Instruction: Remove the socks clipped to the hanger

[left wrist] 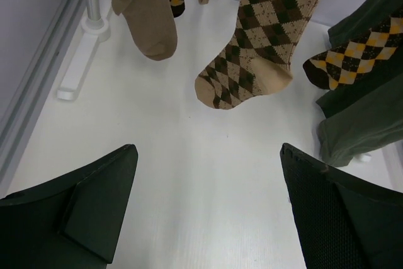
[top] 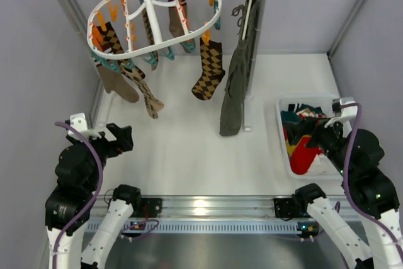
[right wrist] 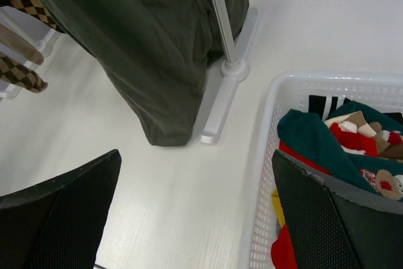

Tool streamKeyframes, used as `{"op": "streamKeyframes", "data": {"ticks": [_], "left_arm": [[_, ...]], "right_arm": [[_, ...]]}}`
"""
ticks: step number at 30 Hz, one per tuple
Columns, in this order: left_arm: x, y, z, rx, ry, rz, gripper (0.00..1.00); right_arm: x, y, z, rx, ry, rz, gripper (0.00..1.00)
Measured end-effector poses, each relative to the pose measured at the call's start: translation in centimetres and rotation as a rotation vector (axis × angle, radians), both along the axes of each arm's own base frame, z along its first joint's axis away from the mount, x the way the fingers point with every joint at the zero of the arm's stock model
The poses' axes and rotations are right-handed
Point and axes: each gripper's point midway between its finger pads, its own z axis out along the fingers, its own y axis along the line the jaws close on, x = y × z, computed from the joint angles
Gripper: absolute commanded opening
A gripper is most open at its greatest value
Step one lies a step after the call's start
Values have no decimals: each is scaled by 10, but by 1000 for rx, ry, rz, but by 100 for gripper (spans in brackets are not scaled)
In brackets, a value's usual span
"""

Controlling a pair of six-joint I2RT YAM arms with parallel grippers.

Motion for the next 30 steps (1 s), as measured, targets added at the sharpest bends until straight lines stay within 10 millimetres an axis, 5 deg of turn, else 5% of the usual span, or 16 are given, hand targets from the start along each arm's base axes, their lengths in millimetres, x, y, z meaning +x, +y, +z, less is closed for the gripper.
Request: {"op": "streamKeyframes", "data": {"ticks": [8,15,18,24,30], "left_arm": [[1,3,-1,-42,1,41,99],[6,1,-11,-80,36,57,99],[7,1,-13,-83,45,63,98],[7,2,-14,-88,45,69,98],[6,-1,-6,-88,33,48,98]], "right_arm": [[7,27,2,137,-54,98,99],[22,126,18,421,-19,519,100],[18,180,6,361,58,636,100],[-25,285,-1,193,-3,850,99],[8,351,-23,45,-98,837,99]]}}
